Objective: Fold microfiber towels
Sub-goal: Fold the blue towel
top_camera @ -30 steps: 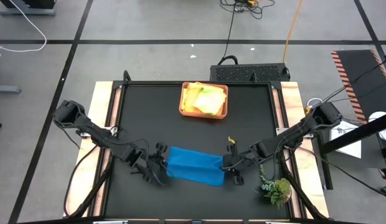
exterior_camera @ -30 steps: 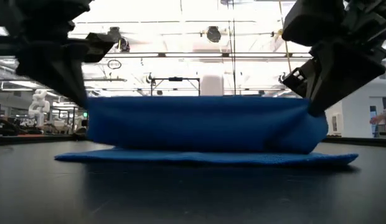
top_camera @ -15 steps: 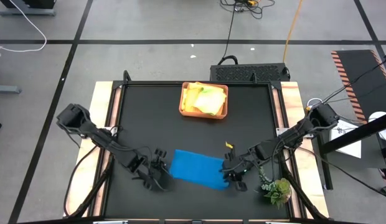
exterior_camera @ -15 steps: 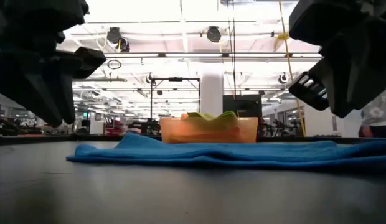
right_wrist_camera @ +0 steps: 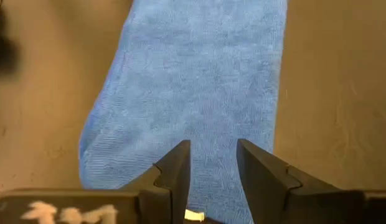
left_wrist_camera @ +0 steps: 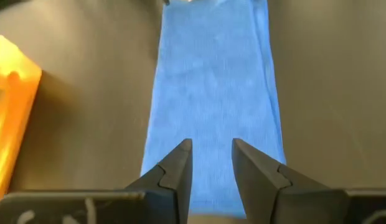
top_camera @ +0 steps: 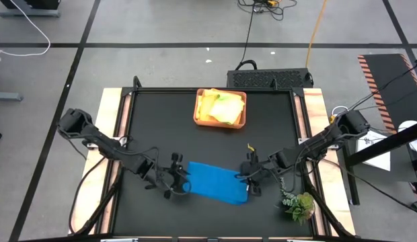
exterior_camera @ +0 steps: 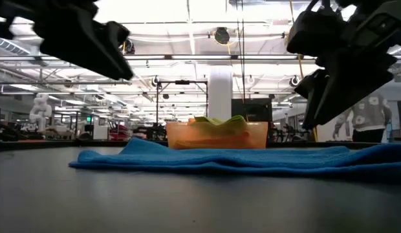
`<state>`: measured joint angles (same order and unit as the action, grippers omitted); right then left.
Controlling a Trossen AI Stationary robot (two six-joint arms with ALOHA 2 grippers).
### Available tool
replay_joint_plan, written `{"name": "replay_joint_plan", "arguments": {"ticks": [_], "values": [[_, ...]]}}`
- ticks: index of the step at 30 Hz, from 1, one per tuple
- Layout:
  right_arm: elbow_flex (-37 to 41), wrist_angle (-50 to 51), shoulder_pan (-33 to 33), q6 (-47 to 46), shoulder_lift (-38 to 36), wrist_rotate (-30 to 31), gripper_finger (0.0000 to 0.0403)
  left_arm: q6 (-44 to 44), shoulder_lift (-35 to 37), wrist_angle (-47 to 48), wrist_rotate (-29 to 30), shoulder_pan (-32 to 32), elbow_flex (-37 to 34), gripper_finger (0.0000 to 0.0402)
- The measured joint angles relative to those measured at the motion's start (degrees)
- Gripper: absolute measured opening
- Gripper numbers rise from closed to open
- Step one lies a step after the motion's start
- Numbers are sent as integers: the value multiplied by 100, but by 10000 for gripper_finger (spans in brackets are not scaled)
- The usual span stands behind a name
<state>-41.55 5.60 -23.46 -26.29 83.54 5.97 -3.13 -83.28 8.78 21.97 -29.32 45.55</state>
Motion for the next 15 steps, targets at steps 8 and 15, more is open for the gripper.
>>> {"name": "replay_joint_plan", "arguments": {"ticks": [8,15], "values": [[-1,-179,54,-127,143,166,119,85,-102,-758,-113,272,0,115],[5,179,68,-862,134,473,119,649,-224,-1644,-632,473,-1,115]]}}
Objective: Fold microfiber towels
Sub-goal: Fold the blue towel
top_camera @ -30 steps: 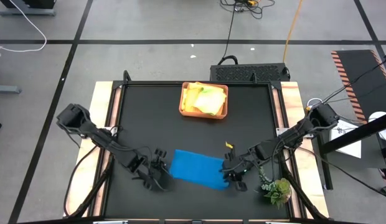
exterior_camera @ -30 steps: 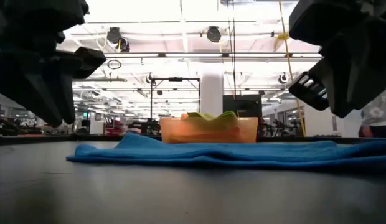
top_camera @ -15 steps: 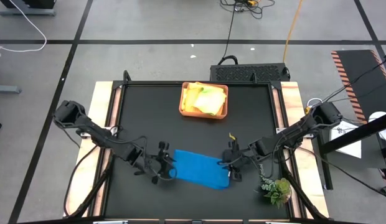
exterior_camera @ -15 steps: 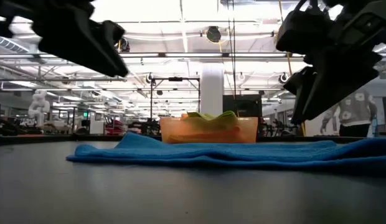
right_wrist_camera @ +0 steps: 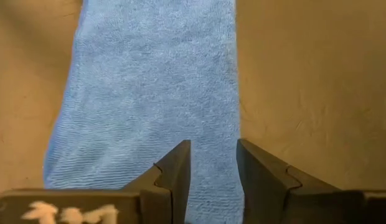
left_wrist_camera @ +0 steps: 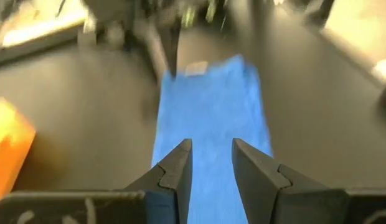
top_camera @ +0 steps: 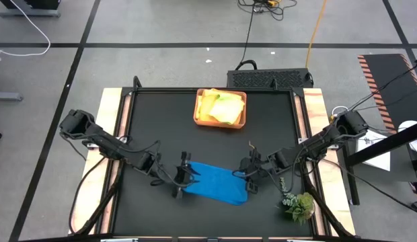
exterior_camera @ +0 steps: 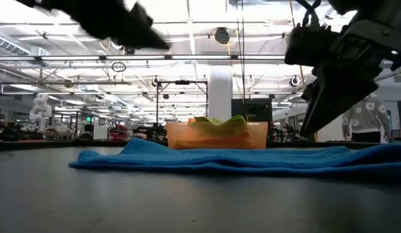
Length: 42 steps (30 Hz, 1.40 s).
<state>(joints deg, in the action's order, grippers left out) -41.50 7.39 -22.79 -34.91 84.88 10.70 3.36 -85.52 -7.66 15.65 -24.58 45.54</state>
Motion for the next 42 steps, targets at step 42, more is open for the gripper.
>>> {"name": "replay_joint_plan", "arguments": {"ticks": [42], "values": [[846,-1026,1083,-841,-4,-1523,118,1137,-1297,-2144,-2744,1985,7,115]]}}
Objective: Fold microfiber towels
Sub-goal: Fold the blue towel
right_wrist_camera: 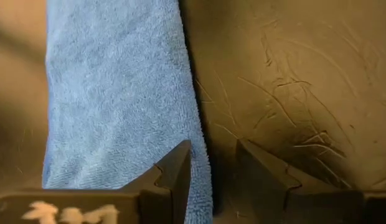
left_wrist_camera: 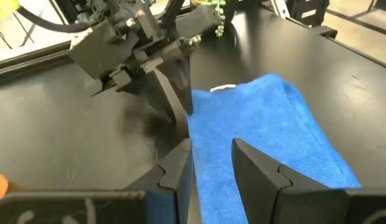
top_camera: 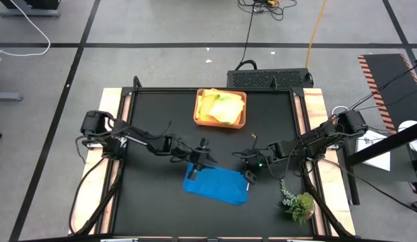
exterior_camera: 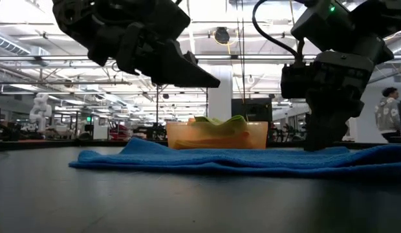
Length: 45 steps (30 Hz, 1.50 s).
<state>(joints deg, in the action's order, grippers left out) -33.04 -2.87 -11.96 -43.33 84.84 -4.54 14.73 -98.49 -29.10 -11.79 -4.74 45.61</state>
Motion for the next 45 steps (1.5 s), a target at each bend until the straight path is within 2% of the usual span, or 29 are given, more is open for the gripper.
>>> {"name": "replay_joint_plan", "arguments": {"ticks": [11,28,32,36,41,45], "values": [[2,-16,-5,-73,0,105,119,-477,-108,-114,-83,-94,-1,115],[0,144,-48,-416,-2,-904,119,-678,-261,-74,-81,-323,-9,115],[0,156,-77,-399,-2,-889,116,-753,-355,-262,-81,-319,2,115],[4,168,-86,-294,0,-791,86,-803,-527,-647,-85,-319,14,115],[13,176,-90,-11,5,-764,17,-848,-801,-840,-217,-316,78,115],[-5,145,-99,199,-161,-577,8,-984,-1141,-862,-227,-266,351,115]]}}
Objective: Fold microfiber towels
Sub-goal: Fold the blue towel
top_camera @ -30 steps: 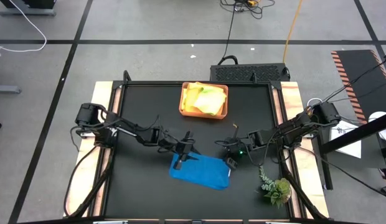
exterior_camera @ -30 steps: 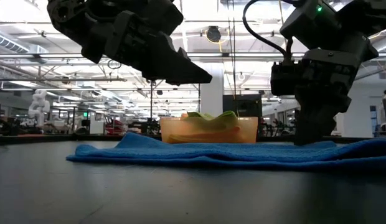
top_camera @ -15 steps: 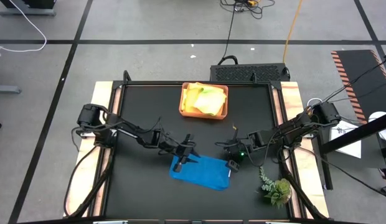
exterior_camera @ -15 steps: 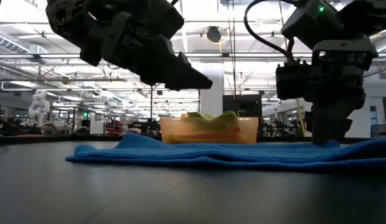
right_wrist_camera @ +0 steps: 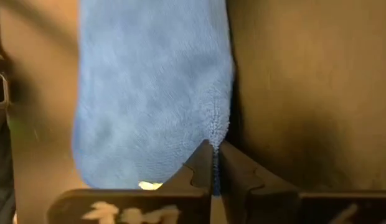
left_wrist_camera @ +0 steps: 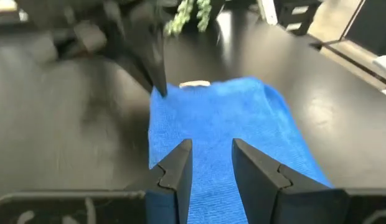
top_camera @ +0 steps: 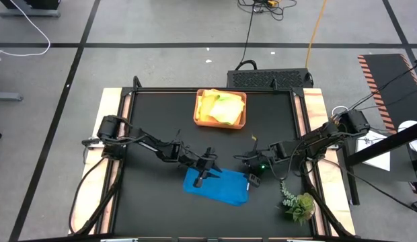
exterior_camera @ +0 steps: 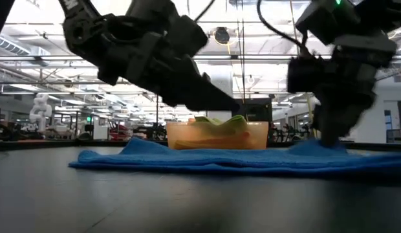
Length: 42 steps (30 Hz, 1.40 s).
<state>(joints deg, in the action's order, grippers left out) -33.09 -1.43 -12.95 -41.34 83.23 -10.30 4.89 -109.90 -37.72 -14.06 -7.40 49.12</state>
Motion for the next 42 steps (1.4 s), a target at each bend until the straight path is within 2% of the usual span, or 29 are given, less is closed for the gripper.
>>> {"name": "replay_joint_plan", "arguments": {"ticks": [3,7,10,18,24,27,30,34,40,42], "values": [[-109,-30,13,260,-206,314,5,-132,-313,36,-56,100,367,116],[-328,-30,17,646,-358,561,3,-226,-541,348,-490,300,921,129],[-447,-50,17,833,-370,574,2,-271,-570,815,-700,419,1294,156],[-438,18,9,1111,-490,728,1,-345,-847,2007,-713,568,2181,241],[-432,-3,9,1318,-639,740,1,-744,-1087,1991,-918,633,2400,262],[-432,-4,9,1357,-659,742,1,-856,-1108,2020,-1049,665,2383,249],[-432,17,9,1359,-659,736,1,-870,-1103,1983,-1111,665,2385,218],[-432,17,9,1359,-659,734,1,-875,-1103,1999,-1148,668,2385,154],[-432,4,9,1377,-669,722,4,-653,-1103,2013,-1165,670,2385,26],[-432,34,9,1399,-720,681,16,-521,-1088,2043,-1166,685,2385,11]]}}
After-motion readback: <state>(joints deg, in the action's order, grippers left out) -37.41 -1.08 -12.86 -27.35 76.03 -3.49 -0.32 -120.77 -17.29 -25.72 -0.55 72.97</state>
